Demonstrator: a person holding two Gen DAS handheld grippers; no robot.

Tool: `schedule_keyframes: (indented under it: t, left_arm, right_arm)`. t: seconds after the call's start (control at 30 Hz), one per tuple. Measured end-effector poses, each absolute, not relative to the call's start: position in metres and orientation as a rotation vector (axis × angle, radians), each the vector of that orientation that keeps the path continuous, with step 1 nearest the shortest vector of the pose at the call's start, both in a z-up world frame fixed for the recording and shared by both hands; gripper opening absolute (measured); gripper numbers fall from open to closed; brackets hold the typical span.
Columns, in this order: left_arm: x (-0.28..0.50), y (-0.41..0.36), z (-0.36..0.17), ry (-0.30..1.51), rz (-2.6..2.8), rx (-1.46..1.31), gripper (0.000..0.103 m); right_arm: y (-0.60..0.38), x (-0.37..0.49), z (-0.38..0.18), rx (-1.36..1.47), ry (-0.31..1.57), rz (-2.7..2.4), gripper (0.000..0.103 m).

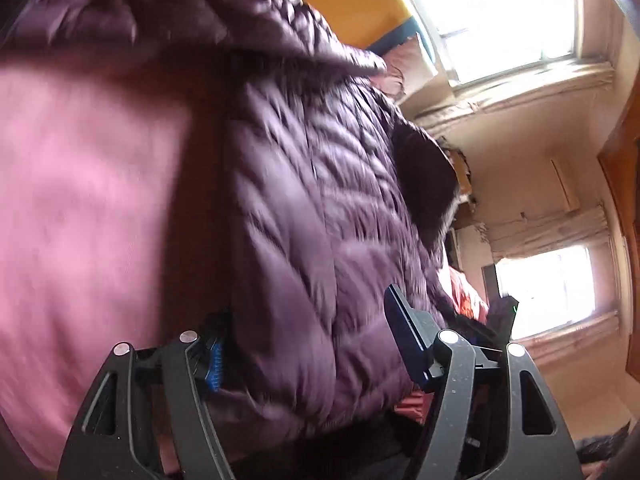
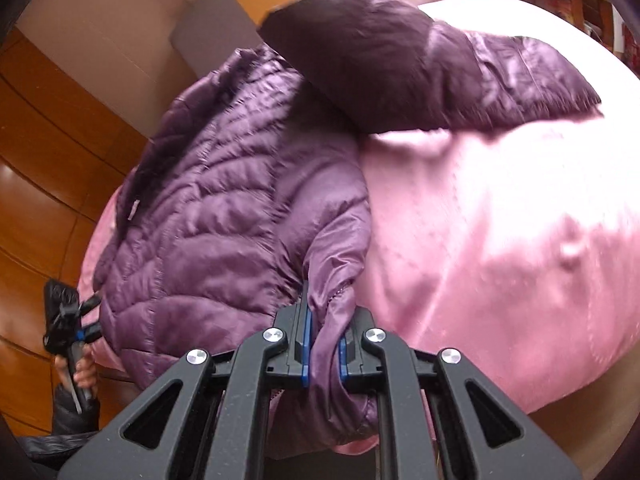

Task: Fold large clothes

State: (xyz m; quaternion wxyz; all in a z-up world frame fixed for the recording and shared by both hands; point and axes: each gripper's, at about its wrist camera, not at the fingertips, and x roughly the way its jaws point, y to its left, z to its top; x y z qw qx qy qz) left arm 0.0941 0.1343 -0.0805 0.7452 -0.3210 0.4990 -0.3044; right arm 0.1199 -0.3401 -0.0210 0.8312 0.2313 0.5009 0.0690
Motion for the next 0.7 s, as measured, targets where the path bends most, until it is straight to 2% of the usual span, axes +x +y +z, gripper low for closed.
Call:
schedule_keyframes:
  t: [0.03, 0.07, 0.13, 0.23, 0.3, 0.37, 0.53, 0.6, 0.7]
  left_arm:
    - [0.09, 0.129, -0.078, 1.094, -0.669, -0.673, 0.026]
    - [0.086, 0.126, -0.073, 1.093, -0.68, -0.654, 0.015]
    - [0.081, 0.127, -0.057, 1.05, -0.718, -0.677, 0.007]
    - [0.07, 0.129, -0.007, 0.972, -0.753, -0.594, 0.004]
    - [0.063, 0.125, 0.013, 0.96, -0.744, -0.513, 0.004]
    - [0.061, 0.123, 0.01, 0.996, -0.705, -0.461, 0.004]
    - [0.059, 0.124, -0.059, 1.204, -0.469, -0.374, 0.004]
    - [0.057, 0.127, -0.066, 1.188, -0.423, -0.412, 0.01]
    - [0.056, 0.131, -0.054, 1.15, -0.335, -0.38, 0.044]
  right_arm:
    - [-0.34, 0.121, -0.022, 0.488, 1.067, 0.14, 0.009]
    - [-0.34, 0.12, -0.02, 0.481, 1.068, 0.137, 0.009]
    - [-0.345, 0.117, -0.006, 0.484, 1.026, 0.148, 0.008]
    - [-0.349, 0.113, 0.028, 0.511, 0.922, 0.204, 0.006]
    - [-0.35, 0.106, 0.048, 0.505, 0.87, 0.247, 0.005]
    - [-0.349, 0.1, 0.05, 0.455, 0.874, 0.236, 0.005]
    - [-0.347, 0.094, -0.023, 0.408, 1.075, 0.146, 0.005]
    - [-0.344, 0.087, -0.045, 0.41, 1.126, 0.14, 0.005]
    - [-0.349, 0.083, -0.057, 0.438, 1.129, 0.153, 0.005]
